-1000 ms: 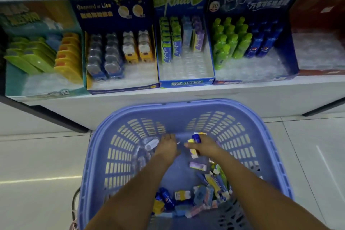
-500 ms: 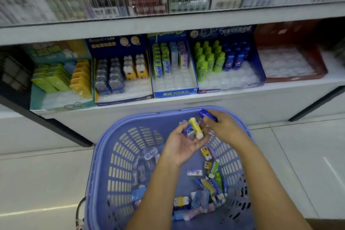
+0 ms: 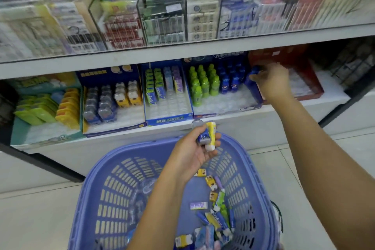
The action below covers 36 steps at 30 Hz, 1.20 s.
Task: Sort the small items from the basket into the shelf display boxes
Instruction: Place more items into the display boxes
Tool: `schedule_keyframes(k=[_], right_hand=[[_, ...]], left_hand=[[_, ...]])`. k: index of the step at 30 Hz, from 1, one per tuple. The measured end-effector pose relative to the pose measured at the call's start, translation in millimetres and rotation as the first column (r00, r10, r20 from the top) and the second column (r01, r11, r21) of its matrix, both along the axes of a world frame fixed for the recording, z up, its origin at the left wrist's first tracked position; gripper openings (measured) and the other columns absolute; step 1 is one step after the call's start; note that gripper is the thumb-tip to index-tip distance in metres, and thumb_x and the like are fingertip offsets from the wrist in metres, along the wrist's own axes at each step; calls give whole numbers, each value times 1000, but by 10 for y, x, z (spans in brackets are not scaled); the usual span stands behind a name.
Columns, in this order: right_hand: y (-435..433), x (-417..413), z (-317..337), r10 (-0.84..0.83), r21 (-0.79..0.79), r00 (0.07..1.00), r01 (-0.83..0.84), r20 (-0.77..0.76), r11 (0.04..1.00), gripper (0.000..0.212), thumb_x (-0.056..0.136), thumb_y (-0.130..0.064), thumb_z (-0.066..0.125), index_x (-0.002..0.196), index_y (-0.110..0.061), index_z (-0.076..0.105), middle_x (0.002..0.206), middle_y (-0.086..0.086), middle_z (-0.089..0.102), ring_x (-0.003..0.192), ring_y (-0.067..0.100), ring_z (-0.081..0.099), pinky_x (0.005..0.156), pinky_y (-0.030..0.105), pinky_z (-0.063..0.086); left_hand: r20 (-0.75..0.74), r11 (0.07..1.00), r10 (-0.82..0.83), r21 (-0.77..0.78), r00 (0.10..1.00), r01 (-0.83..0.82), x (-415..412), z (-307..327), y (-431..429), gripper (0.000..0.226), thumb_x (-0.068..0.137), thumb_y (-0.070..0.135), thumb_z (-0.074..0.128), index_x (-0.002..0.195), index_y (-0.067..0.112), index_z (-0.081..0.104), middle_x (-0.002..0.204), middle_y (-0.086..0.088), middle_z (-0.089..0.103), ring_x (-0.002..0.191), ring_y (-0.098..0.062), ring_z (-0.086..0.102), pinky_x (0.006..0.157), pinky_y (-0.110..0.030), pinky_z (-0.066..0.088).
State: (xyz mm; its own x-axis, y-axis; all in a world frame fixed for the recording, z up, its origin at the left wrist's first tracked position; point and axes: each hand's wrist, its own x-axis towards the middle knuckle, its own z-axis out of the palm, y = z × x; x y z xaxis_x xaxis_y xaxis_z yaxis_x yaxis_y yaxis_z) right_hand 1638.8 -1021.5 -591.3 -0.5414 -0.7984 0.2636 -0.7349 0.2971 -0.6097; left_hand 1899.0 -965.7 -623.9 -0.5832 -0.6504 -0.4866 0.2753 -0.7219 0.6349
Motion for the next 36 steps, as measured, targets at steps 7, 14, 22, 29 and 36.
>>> schedule_keyframes(k=[7, 14, 22, 29, 36], right_hand=[[-229, -149, 60, 138, 233, 985, -111, -102, 966, 40, 78, -16, 74, 116, -8, 64, 116, 14, 66, 105, 28, 60, 82, 23, 40], [-282, -70, 98, 147, 306, 987, -122, -61, 944, 44, 70, -8, 80, 112, -4, 66, 114, 16, 66, 103, 31, 61, 90, 31, 47], [86, 338, 142, 97, 39, 994, -99, 54, 994, 34, 75, -15, 77, 104, -7, 61, 91, 7, 64, 79, 17, 59, 64, 22, 40], [649, 1336, 347, 571, -17, 519, -730, 636, 683, 34, 83, -11, 69, 116, -21, 65, 106, -4, 69, 80, 11, 66, 74, 18, 52], [476, 1624, 453, 612, -6, 499, -772, 613, 635, 23, 78, -11, 73, 100, -18, 71, 88, 6, 73, 79, 13, 61, 73, 27, 50]], left_hand=[[36, 1000, 2, -25, 999, -1, -52, -12, -30, 31, 99, 23, 44, 113, 3, 61, 78, -9, 71, 60, -14, 64, 48, -23, 52], [-6, 1000, 19, -8, 1000, -19, -29, 19, -38, 31, 98, 19, 44, 113, -2, 60, 87, -14, 72, 69, -19, 70, 55, -27, 56], [-91, 991, 89, -96, 992, -97, 159, 124, 4, 22, 93, -1, 46, 105, -5, 64, 98, -17, 70, 84, -23, 70, 68, -30, 58], [-20, 958, 188, -218, 982, -188, 435, 148, -37, 11, 91, 4, 54, 95, 1, 63, 82, -12, 66, 65, -14, 66, 54, -21, 52], [-235, 980, 37, -180, 971, -81, 774, 212, -136, 25, 84, 17, 56, 99, 2, 69, 82, -11, 67, 58, -11, 57, 46, -18, 44]])
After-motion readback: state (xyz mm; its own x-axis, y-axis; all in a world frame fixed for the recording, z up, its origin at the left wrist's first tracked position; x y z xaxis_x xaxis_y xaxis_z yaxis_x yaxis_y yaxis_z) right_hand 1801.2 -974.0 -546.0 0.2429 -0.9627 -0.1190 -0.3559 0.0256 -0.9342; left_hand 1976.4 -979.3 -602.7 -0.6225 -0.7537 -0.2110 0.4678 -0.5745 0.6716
